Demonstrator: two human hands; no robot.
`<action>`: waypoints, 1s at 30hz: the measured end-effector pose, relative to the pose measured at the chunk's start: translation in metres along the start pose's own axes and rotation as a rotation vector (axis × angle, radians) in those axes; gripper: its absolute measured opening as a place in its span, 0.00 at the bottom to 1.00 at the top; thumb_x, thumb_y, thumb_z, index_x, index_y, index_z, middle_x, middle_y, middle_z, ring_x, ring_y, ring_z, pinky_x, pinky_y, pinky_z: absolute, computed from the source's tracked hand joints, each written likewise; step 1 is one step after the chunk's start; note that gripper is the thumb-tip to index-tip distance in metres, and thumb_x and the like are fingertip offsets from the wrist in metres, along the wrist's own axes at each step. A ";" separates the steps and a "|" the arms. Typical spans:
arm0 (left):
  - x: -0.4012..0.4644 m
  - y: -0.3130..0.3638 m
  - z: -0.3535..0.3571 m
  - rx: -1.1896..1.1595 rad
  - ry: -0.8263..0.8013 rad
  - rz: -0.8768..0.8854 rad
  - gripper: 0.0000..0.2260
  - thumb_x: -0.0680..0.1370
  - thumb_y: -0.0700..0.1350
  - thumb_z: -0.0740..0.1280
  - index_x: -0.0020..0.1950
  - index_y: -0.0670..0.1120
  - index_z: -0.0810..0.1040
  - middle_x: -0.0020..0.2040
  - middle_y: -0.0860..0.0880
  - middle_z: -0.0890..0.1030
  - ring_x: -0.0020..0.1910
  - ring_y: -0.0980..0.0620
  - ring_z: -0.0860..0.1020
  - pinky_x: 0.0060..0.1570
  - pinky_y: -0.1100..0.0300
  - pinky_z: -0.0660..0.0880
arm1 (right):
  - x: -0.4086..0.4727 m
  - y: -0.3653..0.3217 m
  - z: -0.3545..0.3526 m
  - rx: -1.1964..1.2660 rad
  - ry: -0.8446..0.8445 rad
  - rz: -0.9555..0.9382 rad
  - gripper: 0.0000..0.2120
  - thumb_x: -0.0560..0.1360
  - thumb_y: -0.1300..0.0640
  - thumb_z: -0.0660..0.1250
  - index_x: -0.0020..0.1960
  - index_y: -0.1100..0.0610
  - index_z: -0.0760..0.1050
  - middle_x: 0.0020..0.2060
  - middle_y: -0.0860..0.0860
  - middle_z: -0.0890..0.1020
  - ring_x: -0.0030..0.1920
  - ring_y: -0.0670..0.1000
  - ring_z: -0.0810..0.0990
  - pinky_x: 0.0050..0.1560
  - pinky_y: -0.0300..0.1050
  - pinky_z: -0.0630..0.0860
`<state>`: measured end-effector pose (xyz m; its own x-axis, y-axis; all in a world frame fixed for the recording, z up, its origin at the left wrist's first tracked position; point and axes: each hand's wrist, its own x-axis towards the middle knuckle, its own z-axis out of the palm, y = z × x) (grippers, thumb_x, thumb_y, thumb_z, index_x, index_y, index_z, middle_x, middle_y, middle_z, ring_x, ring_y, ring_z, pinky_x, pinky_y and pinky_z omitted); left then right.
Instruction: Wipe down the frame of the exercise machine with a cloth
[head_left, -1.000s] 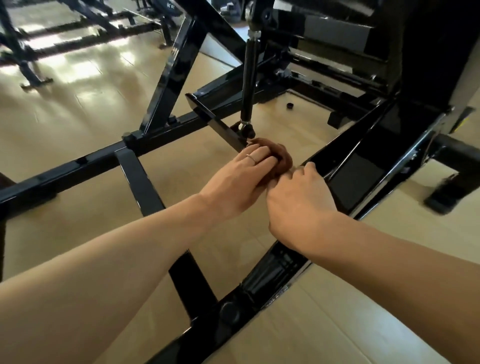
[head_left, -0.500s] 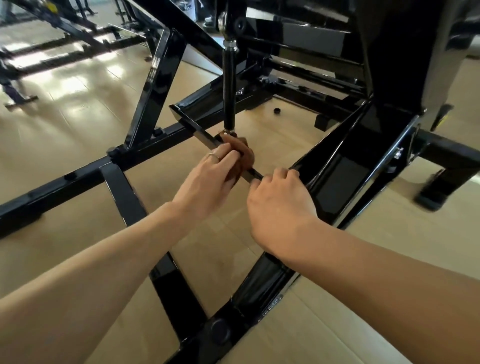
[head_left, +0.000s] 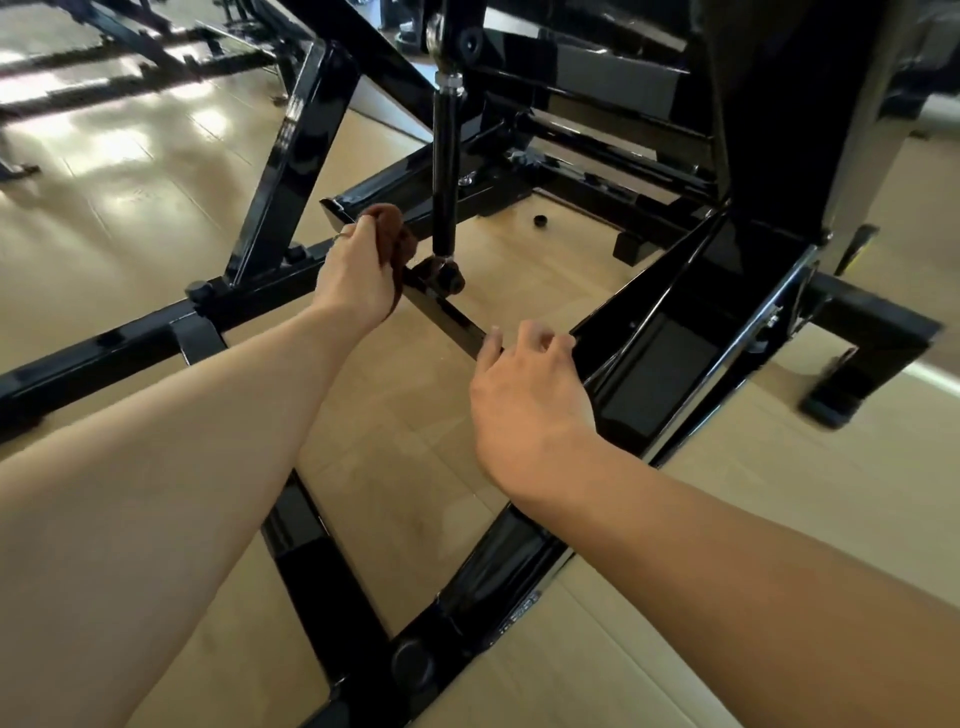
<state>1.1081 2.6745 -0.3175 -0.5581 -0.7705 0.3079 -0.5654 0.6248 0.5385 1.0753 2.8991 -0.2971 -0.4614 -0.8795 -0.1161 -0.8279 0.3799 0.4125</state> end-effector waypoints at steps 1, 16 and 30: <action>0.006 0.001 -0.001 0.031 -0.005 0.001 0.15 0.83 0.39 0.64 0.70 0.45 0.72 0.58 0.47 0.78 0.54 0.47 0.77 0.52 0.61 0.72 | 0.000 0.000 0.000 0.006 -0.001 0.001 0.47 0.76 0.49 0.70 0.80 0.70 0.47 0.69 0.71 0.68 0.69 0.72 0.64 0.68 0.65 0.68; -0.093 0.032 0.002 0.148 -0.178 0.380 0.18 0.81 0.41 0.69 0.71 0.41 0.74 0.74 0.44 0.72 0.66 0.41 0.76 0.67 0.47 0.75 | -0.001 -0.002 0.002 -0.083 0.015 -0.019 0.36 0.78 0.47 0.66 0.76 0.69 0.61 0.67 0.69 0.69 0.65 0.72 0.66 0.64 0.66 0.69; -0.092 0.052 -0.021 0.145 -0.266 0.533 0.14 0.81 0.38 0.69 0.66 0.43 0.78 0.67 0.46 0.78 0.62 0.45 0.78 0.63 0.50 0.77 | -0.023 0.006 -0.011 -0.056 0.064 -0.129 0.24 0.78 0.47 0.67 0.69 0.60 0.74 0.61 0.62 0.79 0.64 0.66 0.75 0.71 0.68 0.60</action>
<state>1.1422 2.7751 -0.3012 -0.9088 -0.3011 0.2889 -0.2335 0.9408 0.2459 1.0843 2.9184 -0.2819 -0.3300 -0.9371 -0.1141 -0.8590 0.2479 0.4480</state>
